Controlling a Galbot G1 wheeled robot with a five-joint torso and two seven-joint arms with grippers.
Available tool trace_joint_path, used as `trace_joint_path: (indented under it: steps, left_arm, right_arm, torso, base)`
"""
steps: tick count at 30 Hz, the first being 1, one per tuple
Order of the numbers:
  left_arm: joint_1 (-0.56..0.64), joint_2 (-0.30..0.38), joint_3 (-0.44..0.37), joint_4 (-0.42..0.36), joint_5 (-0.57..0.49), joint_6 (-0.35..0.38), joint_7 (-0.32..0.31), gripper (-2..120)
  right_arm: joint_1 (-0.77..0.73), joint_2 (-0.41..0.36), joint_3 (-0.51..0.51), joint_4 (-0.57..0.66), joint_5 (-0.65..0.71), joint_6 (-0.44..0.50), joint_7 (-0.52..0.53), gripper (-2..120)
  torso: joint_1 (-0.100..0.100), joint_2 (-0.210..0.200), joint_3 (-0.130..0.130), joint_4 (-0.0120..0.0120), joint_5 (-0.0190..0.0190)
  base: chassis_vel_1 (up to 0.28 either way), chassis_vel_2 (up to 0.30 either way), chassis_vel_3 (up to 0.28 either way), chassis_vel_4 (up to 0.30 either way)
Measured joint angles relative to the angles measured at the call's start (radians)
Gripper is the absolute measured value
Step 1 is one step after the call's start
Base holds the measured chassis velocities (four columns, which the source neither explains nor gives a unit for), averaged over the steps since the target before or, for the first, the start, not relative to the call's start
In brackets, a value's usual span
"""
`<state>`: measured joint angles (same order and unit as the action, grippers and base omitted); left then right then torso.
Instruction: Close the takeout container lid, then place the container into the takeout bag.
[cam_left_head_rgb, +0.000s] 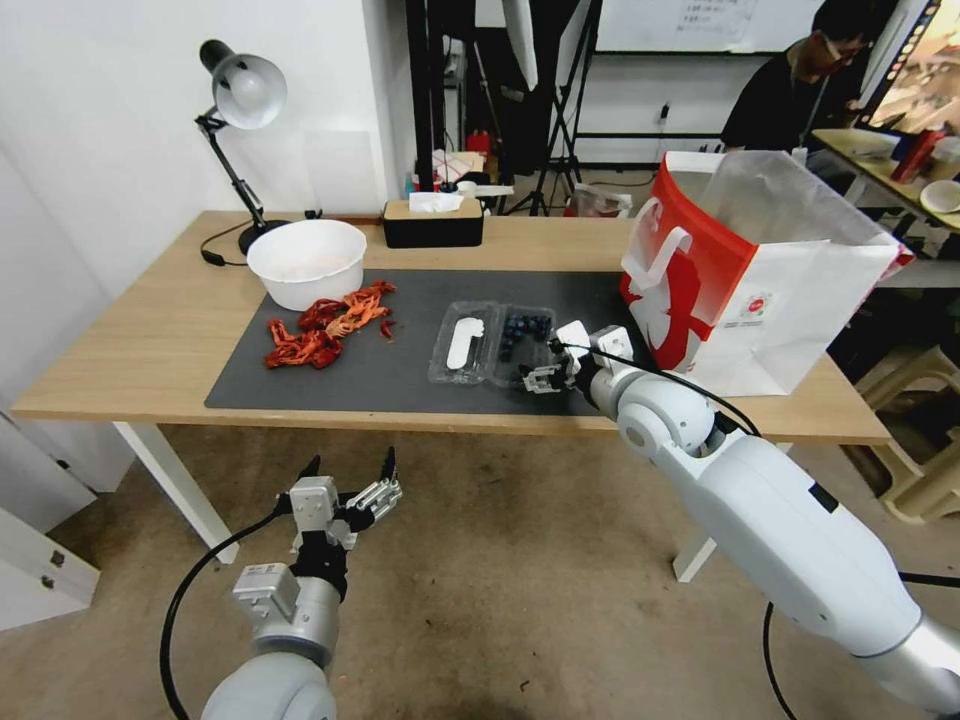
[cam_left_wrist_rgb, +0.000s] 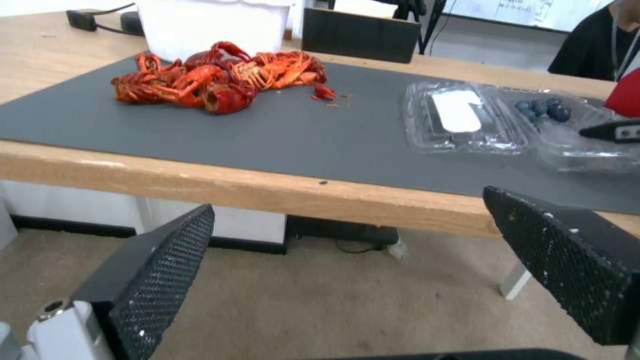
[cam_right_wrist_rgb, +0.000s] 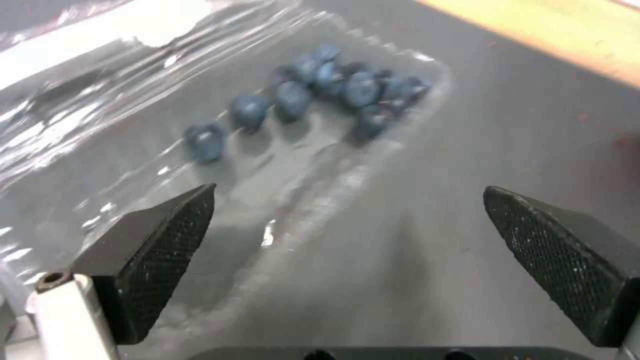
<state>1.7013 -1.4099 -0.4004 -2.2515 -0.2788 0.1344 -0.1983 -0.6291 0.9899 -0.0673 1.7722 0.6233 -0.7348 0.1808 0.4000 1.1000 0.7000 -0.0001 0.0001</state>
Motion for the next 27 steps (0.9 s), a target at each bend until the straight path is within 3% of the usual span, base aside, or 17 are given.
trace_joint_path:
  steps: [3, 9, 12, 13, 17, 19, 26, 27]
  left_arm:
    - [-0.002, 0.003, -0.003, -0.002, -0.001, 0.0, 0.0, 100]
    - [0.0, 0.003, -0.005, -0.005, -0.003, 0.0, 0.0, 100]
    - [-0.001, 0.007, -0.005, -0.007, -0.007, -0.004, 0.001, 100]
    - [-0.001, 0.007, -0.005, -0.007, -0.007, -0.004, 0.001, 100]
    - [-0.006, 0.013, -0.005, -0.007, -0.024, -0.013, 0.006, 100]
    - [-0.008, 0.015, -0.006, -0.007, -0.03, -0.013, 0.006, 100]
    - [-0.017, 0.023, 0.004, -0.007, -0.072, -0.004, 0.01, 100]
    - [-0.017, 0.023, 0.004, -0.007, -0.072, -0.004, 0.01, 100]
  right_arm:
    - [-0.001, 0.01, 0.031, 0.018, -0.001, 0.003, 0.001, 100]
    - [-0.064, 0.019, 0.123, 0.1, 0.014, 0.134, 0.003, 100]
    - [-0.172, 0.018, 0.191, 0.161, 0.026, 0.275, -0.012, 100]
    - [-0.172, 0.018, 0.191, 0.161, 0.026, 0.275, -0.012, 100]
    - [-0.334, 0.022, 0.275, 0.223, 0.024, 0.449, -0.037, 100]
    - [-0.372, 0.027, 0.293, 0.234, 0.019, 0.492, -0.042, 100]
    - [-0.733, 0.135, 0.447, 0.323, -0.181, 0.795, -0.1, 100]
    - [-0.733, 0.135, 0.447, 0.323, -0.181, 0.795, -0.1, 100]
  torso:
    - [0.0, 0.0, 0.0, 0.0001, 0.0]
    - [0.0, 0.0, 0.0, 0.0002, -0.0002]
    - [0.0, 0.0, 0.0, 0.0002, -0.0001]
    - [0.0, 0.0, 0.0, 0.0002, -0.0001]
    - [0.0, 0.0, 0.0, -0.0001, 0.0]
    - [0.0, 0.0, 0.0, -0.0001, 0.0001]
    - [0.0, 0.0, 0.0, -0.0002, -0.0001]
    - [0.0, 0.0, 0.0, -0.0002, -0.0001]
  base:
    - [0.0, 0.0, 0.0, 0.0]
    - [0.0, 0.0, 0.0, 0.0]
    - [0.0, 0.0, 0.0, 0.0]
    - [0.0, 0.0, 0.0, 0.0]
    - [0.0, 0.0, 0.0, 0.0]
    - [0.0, 0.0, 0.0, 0.0]
    - [0.0, 0.0, 0.0, 0.0]
    - [0.0, 0.0, 0.0, 0.0]
